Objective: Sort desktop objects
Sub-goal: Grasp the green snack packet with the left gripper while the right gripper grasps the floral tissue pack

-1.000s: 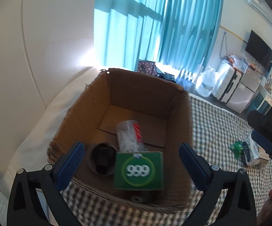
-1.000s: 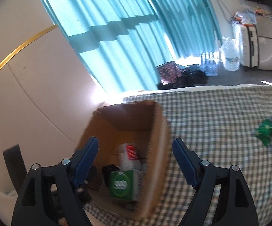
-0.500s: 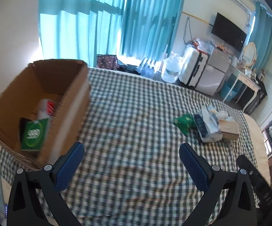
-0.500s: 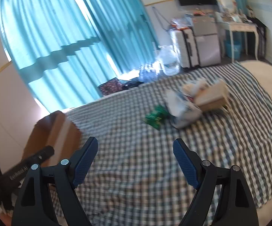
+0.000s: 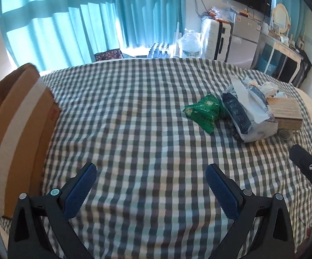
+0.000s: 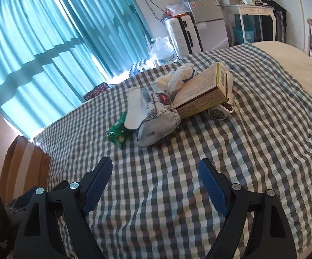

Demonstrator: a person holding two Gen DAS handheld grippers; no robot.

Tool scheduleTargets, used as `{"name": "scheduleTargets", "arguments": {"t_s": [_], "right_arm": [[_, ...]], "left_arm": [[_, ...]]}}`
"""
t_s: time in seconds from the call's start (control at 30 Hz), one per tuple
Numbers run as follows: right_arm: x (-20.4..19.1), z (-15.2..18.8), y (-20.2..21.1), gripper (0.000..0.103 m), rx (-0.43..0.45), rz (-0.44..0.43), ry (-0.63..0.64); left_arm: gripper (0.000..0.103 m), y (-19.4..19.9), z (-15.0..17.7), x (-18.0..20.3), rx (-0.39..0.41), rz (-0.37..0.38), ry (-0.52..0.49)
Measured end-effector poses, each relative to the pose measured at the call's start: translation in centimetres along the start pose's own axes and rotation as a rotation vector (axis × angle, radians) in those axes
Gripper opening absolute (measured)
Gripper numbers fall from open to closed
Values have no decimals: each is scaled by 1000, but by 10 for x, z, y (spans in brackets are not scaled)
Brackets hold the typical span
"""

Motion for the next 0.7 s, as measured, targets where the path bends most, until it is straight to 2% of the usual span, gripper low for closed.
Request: {"name": "scheduleTargets", "arguments": {"t_s": [0.17, 0.43, 0.53, 0.7], "right_arm": [[9, -13, -25, 82, -2, -13, 9], [17, -35, -67, 82, -31, -58, -26], [17, -39, -82, 82, -46, -56, -15], [20, -46, -107, 82, -79, -70, -42]], "left_arm": [[103, -38, -13, 22, -7, -8, -60], [103, -73, -36, 65, 81, -8, -265], [103, -83, -45, 76, 102, 10, -283], [103, -108, -54, 86, 64, 40, -262]]}}
Point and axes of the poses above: each gripper's, at about its wrist camera, not at the fingertips, and y roughly against the way its jaws point, x to its right, z to its underside, the point moved 5 cm from there along -y, roughly the way its jaws point, and after that the axes turned 2 degrees about x, right-handed, at the moved point
